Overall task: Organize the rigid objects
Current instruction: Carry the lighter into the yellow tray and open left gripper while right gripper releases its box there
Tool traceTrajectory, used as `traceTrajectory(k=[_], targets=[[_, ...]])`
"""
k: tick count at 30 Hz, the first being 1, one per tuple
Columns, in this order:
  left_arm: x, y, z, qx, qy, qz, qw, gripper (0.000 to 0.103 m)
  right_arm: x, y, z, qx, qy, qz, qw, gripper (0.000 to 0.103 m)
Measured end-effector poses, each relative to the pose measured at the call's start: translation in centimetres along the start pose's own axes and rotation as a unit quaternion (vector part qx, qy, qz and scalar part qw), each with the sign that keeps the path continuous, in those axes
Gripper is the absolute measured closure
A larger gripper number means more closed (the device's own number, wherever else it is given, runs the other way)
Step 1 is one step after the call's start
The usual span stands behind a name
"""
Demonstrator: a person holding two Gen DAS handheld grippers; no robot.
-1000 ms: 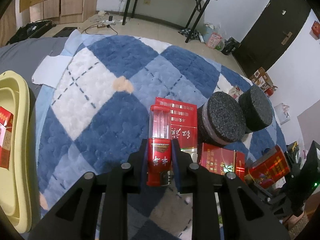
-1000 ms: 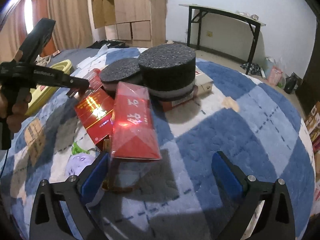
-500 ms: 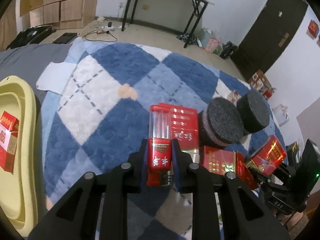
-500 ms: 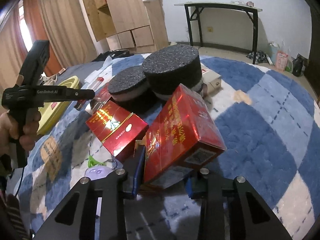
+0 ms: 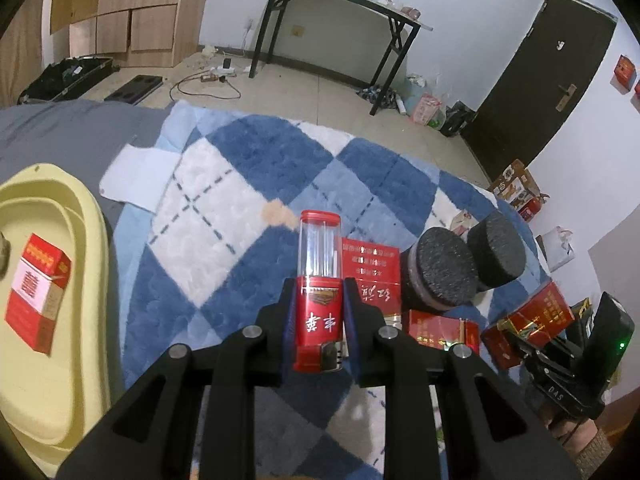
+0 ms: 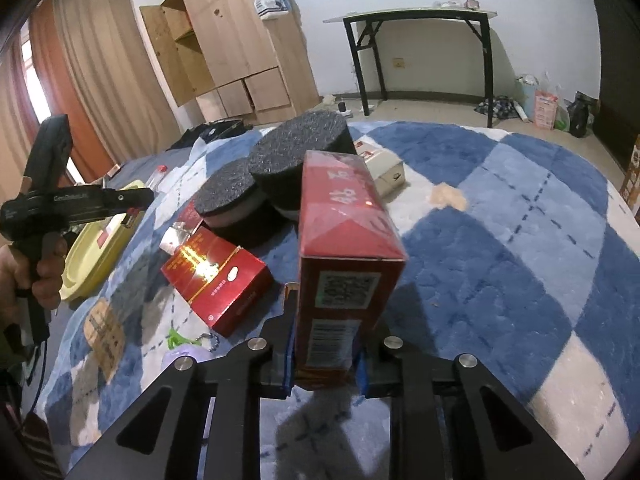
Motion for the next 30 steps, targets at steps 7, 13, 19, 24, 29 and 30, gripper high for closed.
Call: traceTrajectory(k=[7,13,19,24,29,30], targets=[[4.9,1.9,3.6,0.005,0.020,-0.028,0.9994,0.079,4.6,3.9,4.2,0.033,0.010,-0.062,0.998,0.082],[10.1,3.0,12.4,0.022,0.079,-0.056,0.9950,0.079,2.5,6.8,14.6,0.079,0.078,-0.059,0.992,0.082],[11.8,0.7,21.9,0.058,0.129,-0.049,0.9888,0.079,-5.7,7.9,26.5,0.071,0.188,-0.017,0.979,0.082],[10.5,-1.7,26.5,0.092,0.130,-0.031,0.9868,0.079,-15.8,6.7,32.6,0.056,0.221,0.073,0.971,0.082],[7.6,-3.9,28.8,0.085,0.139,-0.006,0.9867,0.079,-24.1,6.8,35.1,0.027,0.237,0.135,0.962,0.082],[7.2,-4.2,29.3,0.084,0.141,-0.001,0.9865,0.079,-25.5,6.9,35.6,0.013,0.246,0.144,0.958,0.082]])
Point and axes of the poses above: each gripper's, at about its wrist camera, not at the fingertips, and x roughly against the way its jaws point, z to its left, y to its top, the point moved 8 cm from there along -x, roughly the way its jaws point, and after that the axes turned 9 degrees about y, right-handed, at the moved point
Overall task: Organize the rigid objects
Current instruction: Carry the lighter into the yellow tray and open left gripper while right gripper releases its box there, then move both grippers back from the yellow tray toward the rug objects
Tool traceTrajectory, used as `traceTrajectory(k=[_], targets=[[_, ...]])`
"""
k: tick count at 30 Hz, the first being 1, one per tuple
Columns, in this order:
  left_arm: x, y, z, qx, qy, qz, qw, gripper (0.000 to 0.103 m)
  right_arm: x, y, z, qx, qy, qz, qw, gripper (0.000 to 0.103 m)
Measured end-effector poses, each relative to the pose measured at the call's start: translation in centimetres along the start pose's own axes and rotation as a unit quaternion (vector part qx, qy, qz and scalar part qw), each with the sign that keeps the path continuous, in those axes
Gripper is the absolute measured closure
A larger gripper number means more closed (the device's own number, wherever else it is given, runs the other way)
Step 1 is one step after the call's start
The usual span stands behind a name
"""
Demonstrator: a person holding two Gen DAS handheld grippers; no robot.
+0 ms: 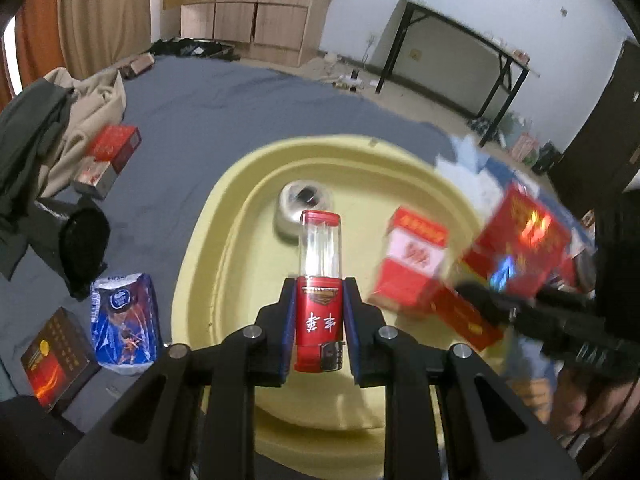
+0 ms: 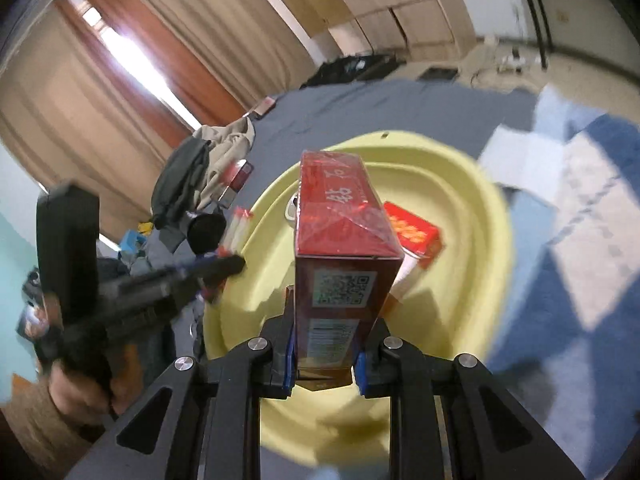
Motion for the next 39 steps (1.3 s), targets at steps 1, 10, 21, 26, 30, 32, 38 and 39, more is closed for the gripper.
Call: traceTrajectory(k=[1,10,21,26,30,32,38,39], targets=[[-0.8,-0.3,0.2,0.003,-0.004,0.009,0.9999,0.079,-1.2,0.6,0.0,-0.013,0.010,0.004,1.000,0.082],[-3.9,-0.8,1.2,0.027,-0.015,0.021,0.9993,0.079,-4.8,3.2,-4.3,-0.054,0.028,0.013,0.998,0.079],[-3.7,-1.1,1.3,0.036,-0.009,0.018,0.9991,0.060,-2.8,3.6,-1.3,0.020,-0.074,0.019,0.997,0.002],[-1.9,-0.3,1.1,0.044,-0.011,-0.004,0.9990,0.020,0.4,4.5,-0.2,0.076,-0.141,-0.018,0.987,0.000],[0.5,1.1,1.3,0.064,-0.008,-0.030,0.9975,0.009,4.2,4.3,0.9,0.112,-0.202,-0.061,0.971,0.000],[1.7,2.0,0.9,0.068,-0.013,-0.037,0.9969,0.007,7.1,3.9,1.0,0.104,-0.218,-0.092,0.966,0.000],[6.5,4.4,-5.7,0.028,-0.037,-0.072,0.9963,0.002,18.0,0.2,0.1,0.050,-0.236,-0.157,0.958,0.000],[7.2,4.5,-6.9,0.016,-0.038,-0.074,0.9964,0.001,20.1,-0.8,0.0,0.046,-0.241,-0.162,0.956,0.000]])
Point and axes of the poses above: each gripper's, at about its wrist camera, not at the fingertips, and x roughly against the way its jaws point, z to its left, y to its top, the point moved 8 cm from there along -x, roughly the way its jaws point, and after that the axes turned 9 degrees about y, right-handed, at the moved point
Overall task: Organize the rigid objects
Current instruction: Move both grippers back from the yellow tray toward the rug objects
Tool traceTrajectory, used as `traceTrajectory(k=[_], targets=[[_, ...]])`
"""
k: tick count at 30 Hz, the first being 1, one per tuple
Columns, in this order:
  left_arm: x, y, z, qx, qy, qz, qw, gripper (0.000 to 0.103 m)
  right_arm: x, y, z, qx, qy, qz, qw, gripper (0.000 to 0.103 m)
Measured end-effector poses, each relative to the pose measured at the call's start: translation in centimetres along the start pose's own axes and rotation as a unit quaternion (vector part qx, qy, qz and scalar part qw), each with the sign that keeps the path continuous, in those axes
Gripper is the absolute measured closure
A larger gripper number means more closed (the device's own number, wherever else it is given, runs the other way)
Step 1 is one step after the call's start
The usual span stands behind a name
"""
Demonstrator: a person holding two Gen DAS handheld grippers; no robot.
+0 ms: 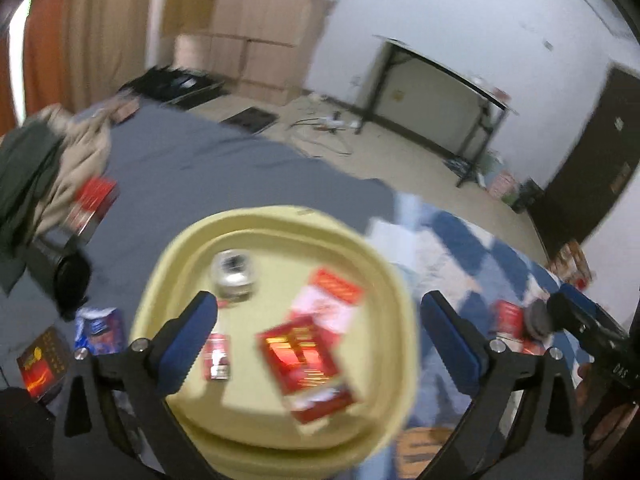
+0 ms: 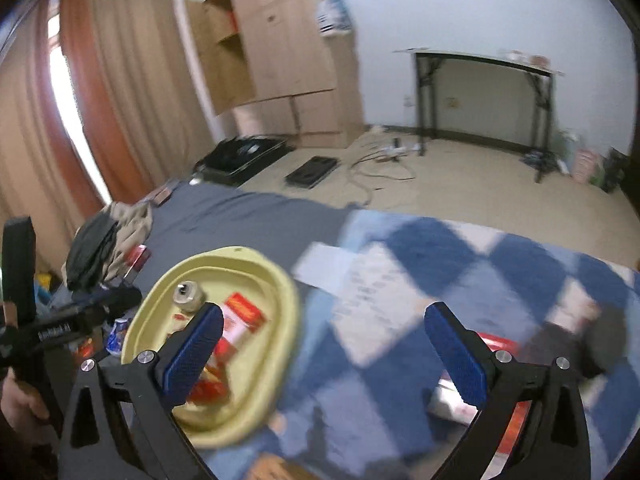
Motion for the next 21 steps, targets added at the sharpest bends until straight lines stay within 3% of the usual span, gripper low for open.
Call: traceTrajectory(k=[9,13,17,21], targets=[[5.9,-0.3,-13.9,-0.085,-0.054,-0.015,0.9948,0.001,15.4,-5.0,-10.4,-0.004,-0.121,0.018,0.993,0.000],[7.6,-2.6,-19.0,-0.085,-0.087,0.007,0.9926,0.001,20.3,-6.1,-12.4,-0.008,-0.152,0.025,0.988,0.000],[7.4,-6.1,-21.4,-0.101,-0.086,0.021,0.9910,0.001,22.3,-8.6,-13.1,-0.030,-0.148,0.045,0.988,0.000],[4.8,-10.3,-21.6,-0.110,-0.078,0.039,0.9901,0.001,22.7,-12.1,-14.2,-0.091,-0.113,0.018,0.989,0.000]])
Point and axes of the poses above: each gripper's, at about its wrist camera, not at the fingertips, and x roughly against the way its jaws point, z to its left, y to its top, the point moved 8 cm from there along -x, roughly the way its jaws point, and after that the axes turned 9 degrees about y, right-handed, at the moved point
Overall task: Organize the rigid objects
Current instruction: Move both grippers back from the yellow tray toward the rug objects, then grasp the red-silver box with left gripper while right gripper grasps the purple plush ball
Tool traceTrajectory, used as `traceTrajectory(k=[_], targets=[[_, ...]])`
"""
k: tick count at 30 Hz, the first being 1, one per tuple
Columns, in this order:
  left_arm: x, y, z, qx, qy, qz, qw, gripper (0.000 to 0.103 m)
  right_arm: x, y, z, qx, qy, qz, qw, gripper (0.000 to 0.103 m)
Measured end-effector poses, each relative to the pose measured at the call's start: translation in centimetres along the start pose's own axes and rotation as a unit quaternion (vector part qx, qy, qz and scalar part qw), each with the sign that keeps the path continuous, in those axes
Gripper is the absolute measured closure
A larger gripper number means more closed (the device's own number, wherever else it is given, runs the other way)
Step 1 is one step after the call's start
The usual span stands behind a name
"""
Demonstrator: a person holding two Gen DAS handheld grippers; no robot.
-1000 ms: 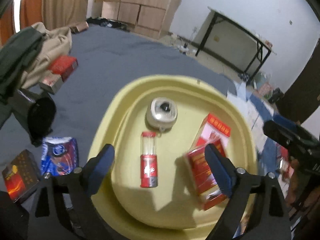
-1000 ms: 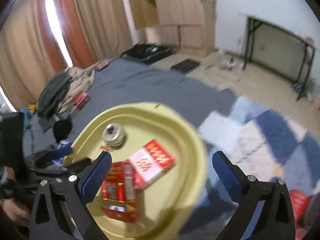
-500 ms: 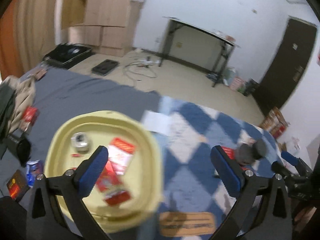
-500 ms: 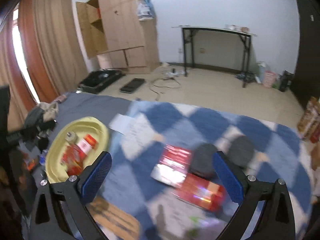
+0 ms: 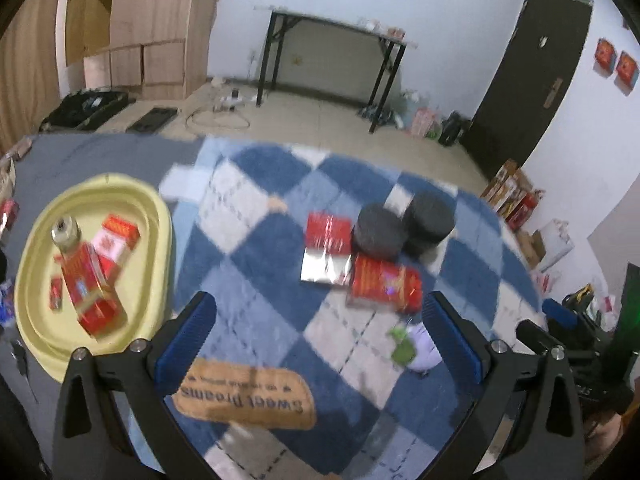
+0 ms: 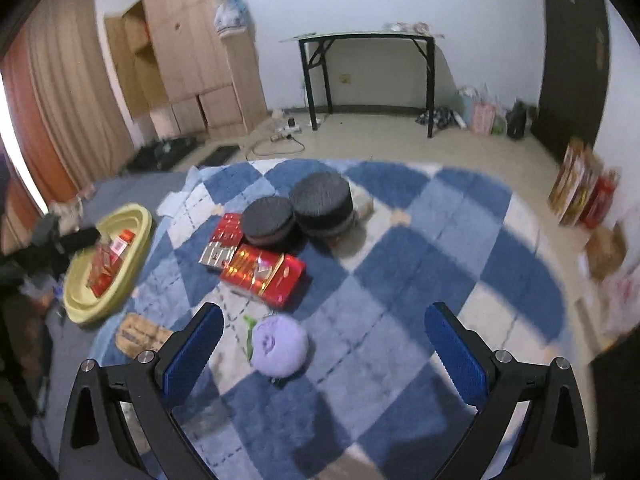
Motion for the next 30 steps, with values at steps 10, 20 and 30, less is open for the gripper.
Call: traceTrajectory(k=[10,20,30], targets=[[-7.4,0.9,-0.1,-0.042,0.032,0.037,0.9979,0.001,-3.9,-1.6,0.5,0.056,0.030,0.056,0.996,0.000],[-15.3,1.1,-3.0,-0.073,0.018,0.092,0.9929,0.003,-8.9,-2.7,0.7,0.083,0.027,0.087,0.992,0.001],[-17.7,1.4,-4.3,-0.061,-0.017,0.096,0.9934,0.008,-12.0,-3.8,0.9,0.078,0.037,0.093,0.992,0.005]])
Point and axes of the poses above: each gripper's, at about its wrist camera, not at the fingertips, and x roughly against the way its jaws point, z to its left, y to its top, the point moved 8 cm from there along -x, roughly the way its jaws point, and after that the axes turned 9 degrees about y, right-handed, at the moved point
